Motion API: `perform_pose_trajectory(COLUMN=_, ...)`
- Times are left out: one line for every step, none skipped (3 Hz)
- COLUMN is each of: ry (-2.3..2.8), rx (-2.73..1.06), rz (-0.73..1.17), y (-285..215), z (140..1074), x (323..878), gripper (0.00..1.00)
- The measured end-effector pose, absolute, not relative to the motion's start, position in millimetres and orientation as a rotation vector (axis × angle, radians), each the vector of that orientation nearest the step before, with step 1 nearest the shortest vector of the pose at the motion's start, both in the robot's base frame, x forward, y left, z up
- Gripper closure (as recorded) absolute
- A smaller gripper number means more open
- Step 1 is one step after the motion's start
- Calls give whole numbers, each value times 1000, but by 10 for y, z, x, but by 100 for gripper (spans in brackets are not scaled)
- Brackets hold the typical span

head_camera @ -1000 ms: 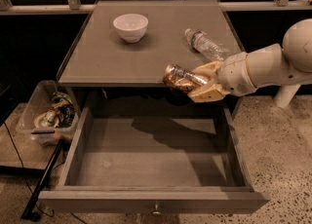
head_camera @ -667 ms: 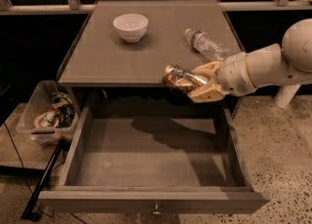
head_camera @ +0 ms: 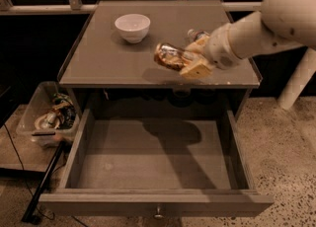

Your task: Pick orange can from top drawer and place on counter

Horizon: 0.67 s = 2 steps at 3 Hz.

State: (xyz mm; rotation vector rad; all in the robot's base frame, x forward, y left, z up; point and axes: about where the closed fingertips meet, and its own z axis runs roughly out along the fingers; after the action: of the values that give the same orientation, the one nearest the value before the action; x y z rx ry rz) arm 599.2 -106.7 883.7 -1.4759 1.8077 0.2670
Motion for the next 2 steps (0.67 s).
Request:
perform_pose_trajectory(ry=1885, rx=-1384, rz=181, y=-1000, z=8943, x=6297, gripper=100)
perform_pose_trajectory(ry=1922, rx=-1232, rz=153, y=-1020, z=8947, x=6479, gripper=100)
